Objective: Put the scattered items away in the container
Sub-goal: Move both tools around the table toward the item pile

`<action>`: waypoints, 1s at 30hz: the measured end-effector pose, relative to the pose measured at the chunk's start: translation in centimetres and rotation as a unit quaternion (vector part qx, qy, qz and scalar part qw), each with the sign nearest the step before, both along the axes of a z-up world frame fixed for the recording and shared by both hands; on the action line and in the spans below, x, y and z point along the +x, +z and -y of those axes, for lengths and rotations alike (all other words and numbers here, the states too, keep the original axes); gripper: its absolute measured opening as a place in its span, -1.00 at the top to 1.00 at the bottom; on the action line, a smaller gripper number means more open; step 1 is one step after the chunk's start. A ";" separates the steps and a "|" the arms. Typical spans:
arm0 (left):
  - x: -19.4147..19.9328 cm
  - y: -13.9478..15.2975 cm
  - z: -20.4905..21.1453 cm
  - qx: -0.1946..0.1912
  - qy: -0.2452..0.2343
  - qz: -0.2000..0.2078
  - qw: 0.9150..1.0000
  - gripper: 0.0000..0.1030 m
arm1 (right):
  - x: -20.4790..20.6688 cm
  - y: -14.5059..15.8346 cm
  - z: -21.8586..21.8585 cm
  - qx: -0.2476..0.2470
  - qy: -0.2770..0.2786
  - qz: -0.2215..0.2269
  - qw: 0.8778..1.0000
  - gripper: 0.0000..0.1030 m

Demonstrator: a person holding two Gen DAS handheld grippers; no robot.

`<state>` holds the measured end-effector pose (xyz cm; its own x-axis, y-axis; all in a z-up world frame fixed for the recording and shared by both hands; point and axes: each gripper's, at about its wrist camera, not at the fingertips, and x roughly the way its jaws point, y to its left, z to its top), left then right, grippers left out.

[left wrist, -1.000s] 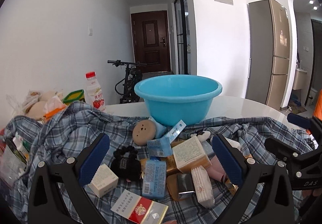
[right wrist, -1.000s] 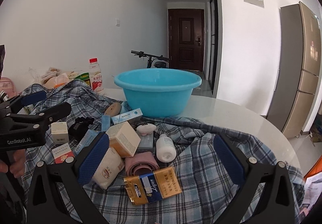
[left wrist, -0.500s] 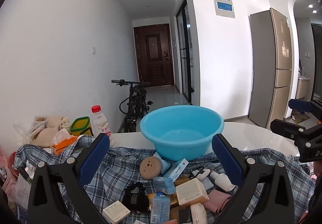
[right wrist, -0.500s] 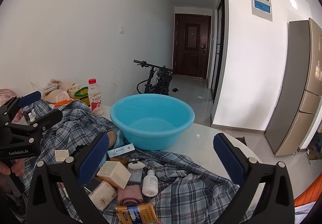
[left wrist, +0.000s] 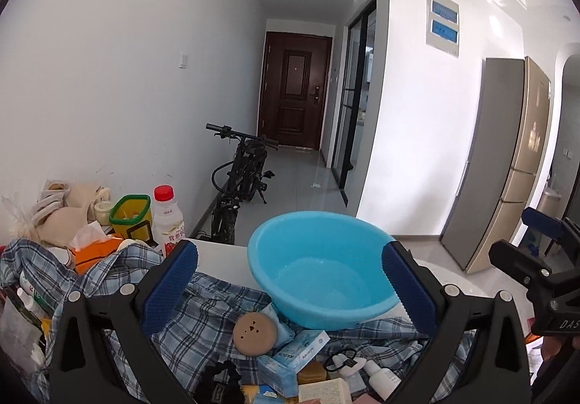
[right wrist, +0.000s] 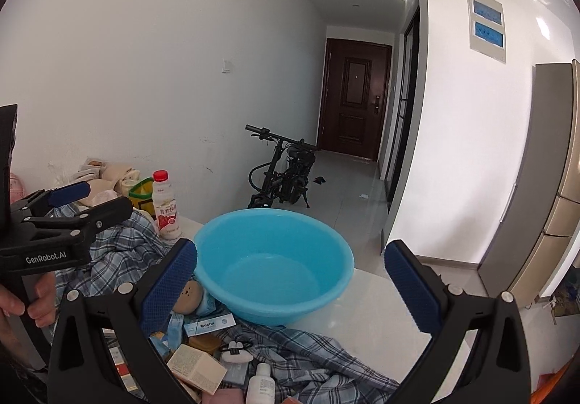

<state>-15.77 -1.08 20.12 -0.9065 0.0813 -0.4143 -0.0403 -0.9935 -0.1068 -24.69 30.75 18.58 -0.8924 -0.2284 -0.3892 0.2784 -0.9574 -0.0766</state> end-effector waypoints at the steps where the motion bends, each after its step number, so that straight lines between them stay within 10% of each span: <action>1: -0.7 -0.2 0.0 0.003 0.001 0.003 1.000 -1.00 | -0.9 -0.2 -0.1 -0.002 -0.002 0.009 1.000 -1.00; 12: -6.9 -5.5 -1.9 -0.017 -0.011 0.105 0.994 -1.00 | -7.1 -3.7 -0.8 -0.025 -0.021 0.084 0.996 -1.00; 18: -8.0 -7.7 -2.8 0.032 -0.051 0.160 0.985 -1.00 | -8.0 -4.7 -1.1 -0.015 -0.029 0.105 0.994 -1.00; 30: -6.7 -6.9 -3.5 0.005 -0.067 0.147 0.987 -1.00 | -7.9 -5.0 -1.3 -0.006 -0.012 0.112 0.994 -1.00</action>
